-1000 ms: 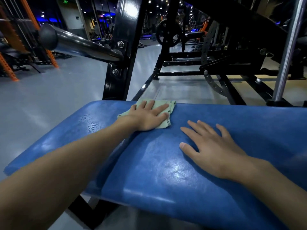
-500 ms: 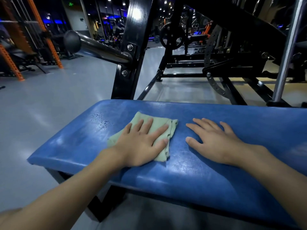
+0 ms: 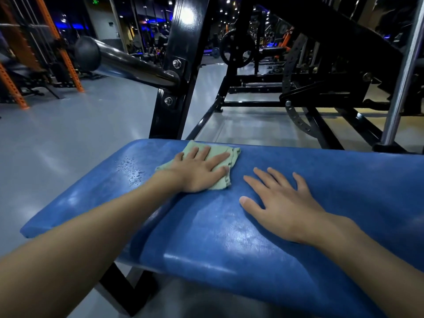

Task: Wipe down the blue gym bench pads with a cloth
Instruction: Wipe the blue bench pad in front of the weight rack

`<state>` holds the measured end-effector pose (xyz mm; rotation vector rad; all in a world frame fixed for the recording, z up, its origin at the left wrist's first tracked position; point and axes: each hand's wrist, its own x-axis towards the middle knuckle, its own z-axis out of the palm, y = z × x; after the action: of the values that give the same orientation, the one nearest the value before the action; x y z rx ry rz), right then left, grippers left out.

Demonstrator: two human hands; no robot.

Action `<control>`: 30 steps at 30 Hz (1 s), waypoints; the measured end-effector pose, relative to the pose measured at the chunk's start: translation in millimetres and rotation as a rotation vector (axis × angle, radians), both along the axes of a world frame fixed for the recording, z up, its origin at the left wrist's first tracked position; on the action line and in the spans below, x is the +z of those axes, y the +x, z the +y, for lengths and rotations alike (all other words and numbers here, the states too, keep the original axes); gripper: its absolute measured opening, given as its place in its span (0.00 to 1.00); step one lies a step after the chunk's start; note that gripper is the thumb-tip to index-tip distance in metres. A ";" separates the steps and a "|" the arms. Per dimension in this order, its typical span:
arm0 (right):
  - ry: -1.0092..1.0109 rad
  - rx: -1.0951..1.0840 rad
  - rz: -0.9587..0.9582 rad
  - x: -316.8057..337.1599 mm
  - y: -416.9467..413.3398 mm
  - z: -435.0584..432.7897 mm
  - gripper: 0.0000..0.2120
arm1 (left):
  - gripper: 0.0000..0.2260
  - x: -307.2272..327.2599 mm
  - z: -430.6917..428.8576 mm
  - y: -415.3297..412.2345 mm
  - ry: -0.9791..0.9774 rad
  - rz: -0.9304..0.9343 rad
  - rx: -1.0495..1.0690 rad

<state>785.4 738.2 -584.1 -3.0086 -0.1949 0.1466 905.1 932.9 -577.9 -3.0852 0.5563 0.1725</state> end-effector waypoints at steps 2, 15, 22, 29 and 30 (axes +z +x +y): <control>0.005 -0.001 -0.005 0.2 -0.8 -0.4 0.32 | 0.25 2.3 -8.2 35.5 -0.014 0.006 0.016; 0.073 -0.018 -0.021 5.3 -4.2 -2.7 0.30 | 0.25 1.9 19.8 -58.1 0.009 -0.029 -0.065; 0.123 -0.034 -0.118 15.9 0.0 10.6 0.27 | 0.34 2.7 55.3 -147.3 0.046 -0.071 -0.091; 0.062 -0.007 -0.031 1.4 8.8 22.3 0.29 | 0.25 0.8 38.1 -62.1 0.043 -0.043 -0.045; 0.061 -0.008 -0.034 0.8 9.4 21.6 0.30 | 0.25 1.0 33.1 -42.3 0.041 -0.039 -0.031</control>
<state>794.8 759.8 -583.3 -2.9524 -0.1867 0.0869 862.8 965.9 -576.9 -3.0312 0.5911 0.1221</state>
